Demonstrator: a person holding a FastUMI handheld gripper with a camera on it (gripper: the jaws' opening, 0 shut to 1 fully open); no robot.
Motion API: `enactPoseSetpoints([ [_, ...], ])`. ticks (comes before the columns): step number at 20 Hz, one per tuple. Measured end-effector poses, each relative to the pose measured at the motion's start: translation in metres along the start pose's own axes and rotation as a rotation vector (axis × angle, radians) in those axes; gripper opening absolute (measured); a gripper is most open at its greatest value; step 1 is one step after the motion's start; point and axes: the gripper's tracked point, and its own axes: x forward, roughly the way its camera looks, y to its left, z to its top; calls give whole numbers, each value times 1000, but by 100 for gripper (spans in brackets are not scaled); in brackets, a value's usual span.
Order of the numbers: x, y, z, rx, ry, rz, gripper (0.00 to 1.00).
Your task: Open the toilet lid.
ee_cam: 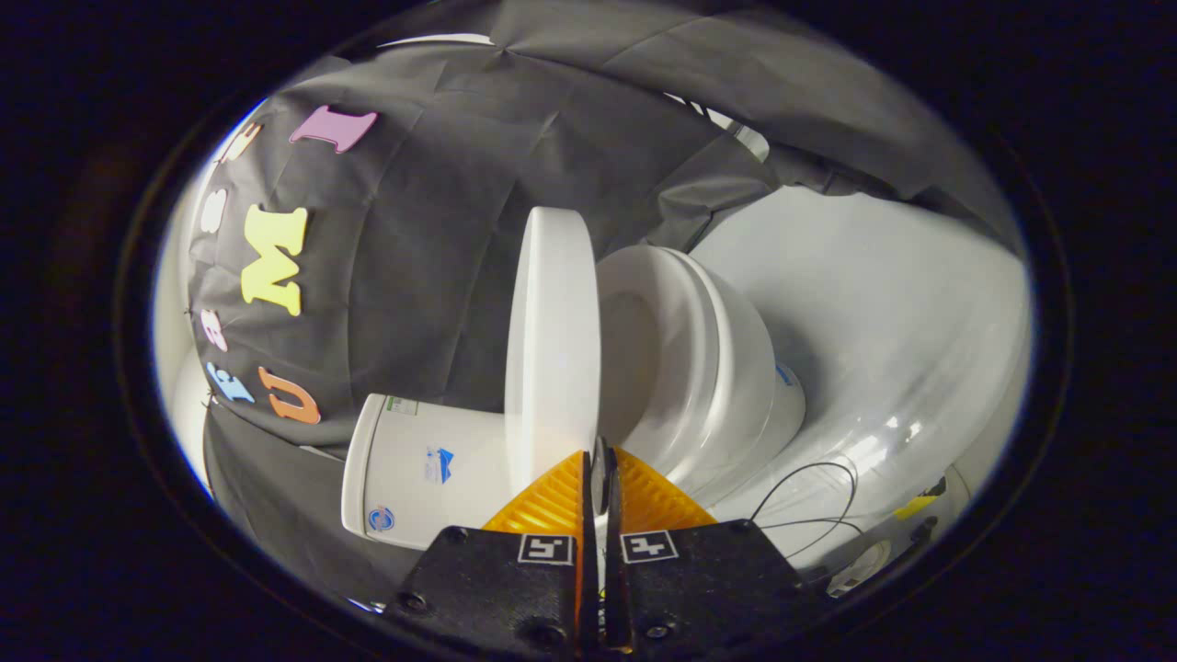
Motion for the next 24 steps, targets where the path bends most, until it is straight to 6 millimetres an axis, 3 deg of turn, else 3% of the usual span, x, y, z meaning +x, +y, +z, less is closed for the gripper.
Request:
enactPoseSetpoints([
  [13,-10,73,-7,-134,-5,46,6],
  [17,-12,81,-9,-163,-16,22,6],
  [24,-17,115,-19,-248,-37,8,6],
])
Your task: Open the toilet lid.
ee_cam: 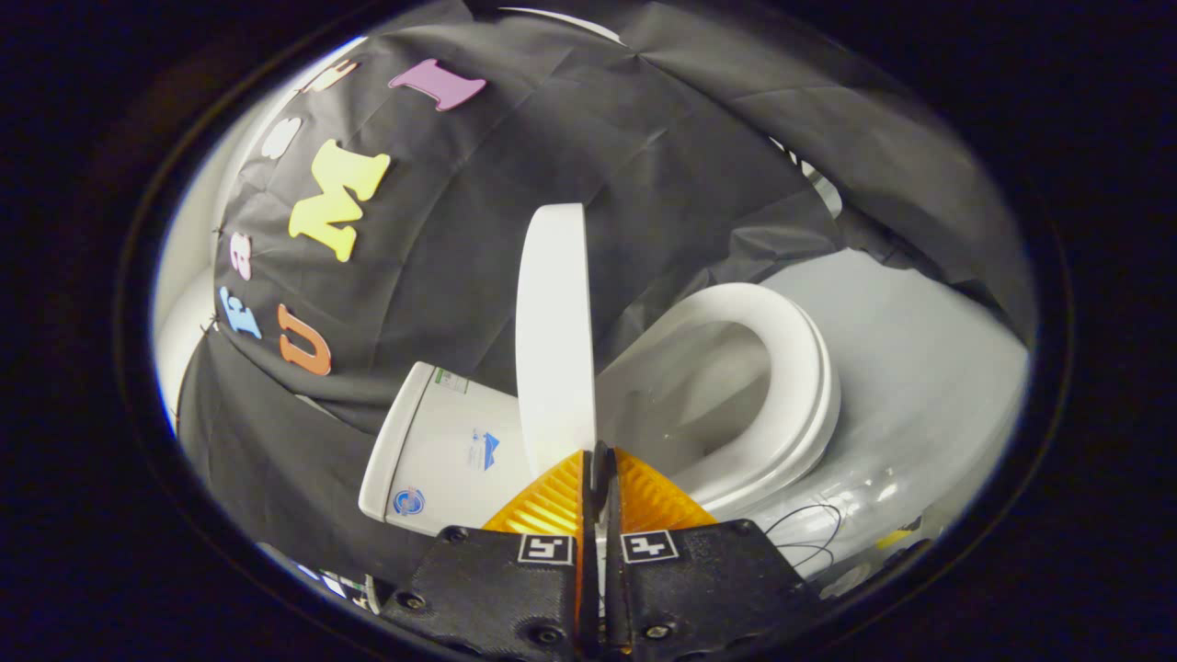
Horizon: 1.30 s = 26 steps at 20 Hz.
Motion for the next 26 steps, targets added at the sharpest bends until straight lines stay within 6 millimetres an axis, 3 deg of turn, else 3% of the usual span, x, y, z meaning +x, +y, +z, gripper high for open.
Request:
enactPoseSetpoints([
  [17,-1,65,-9,-169,-53,-72,9],
  [26,6,124,-29,-306,-81,-87,12],
])
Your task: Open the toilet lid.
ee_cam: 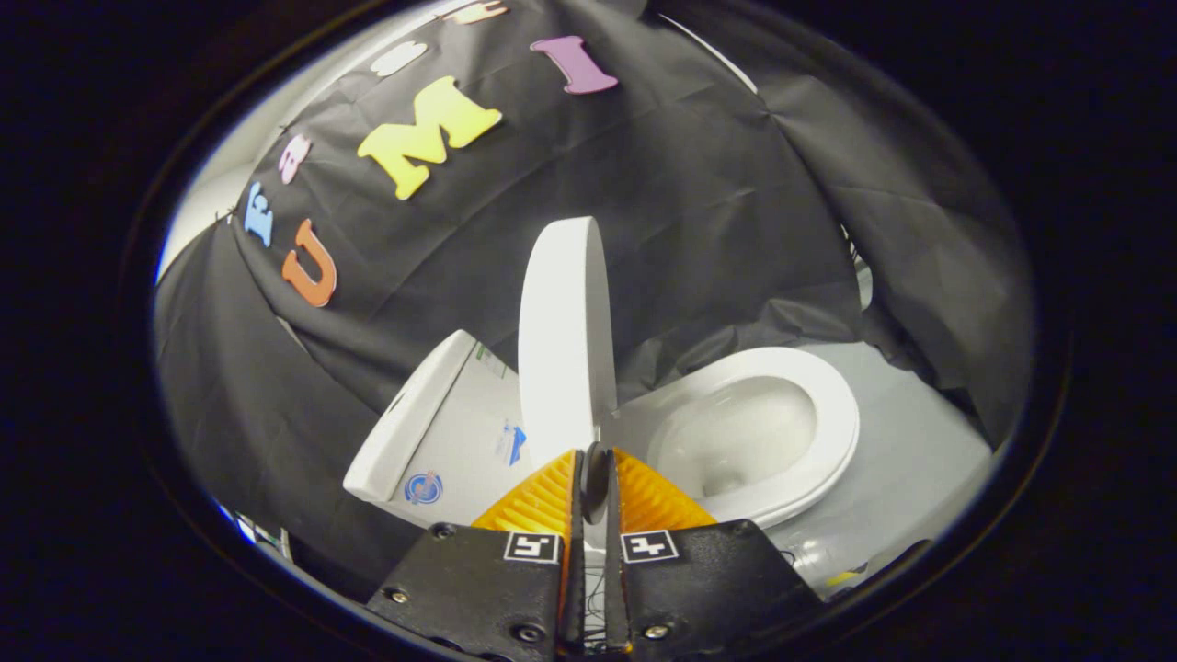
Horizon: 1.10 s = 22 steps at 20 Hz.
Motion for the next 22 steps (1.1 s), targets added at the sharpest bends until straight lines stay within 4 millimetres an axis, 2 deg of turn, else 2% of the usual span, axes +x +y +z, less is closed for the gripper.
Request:
enactPoseSetpoints([
  [13,12,86,-20,-242,-12,-26,12],
  [22,25,128,-41,-333,-2,-72,12],
])
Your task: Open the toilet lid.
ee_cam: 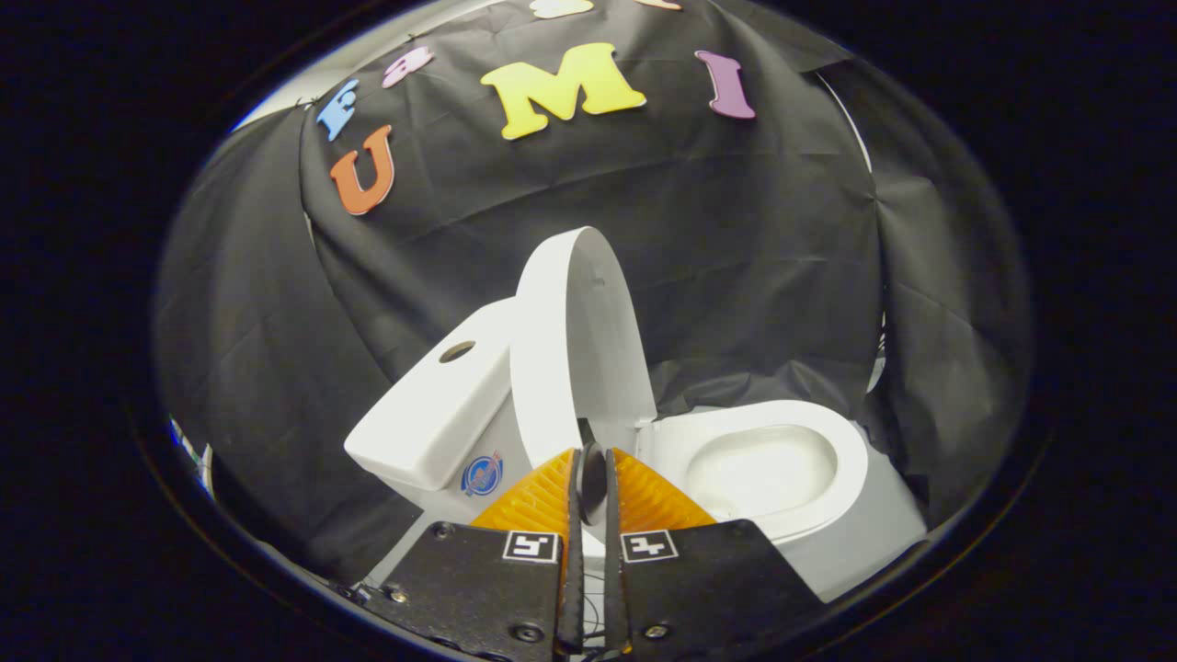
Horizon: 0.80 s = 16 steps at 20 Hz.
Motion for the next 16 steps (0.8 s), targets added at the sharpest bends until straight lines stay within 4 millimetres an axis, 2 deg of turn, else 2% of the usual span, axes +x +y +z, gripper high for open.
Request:
enactPoseSetpoints([
  [9,18,45,-11,-99,11,-19,12],
  [16,23,57,-16,-189,-1,-67,12],
])
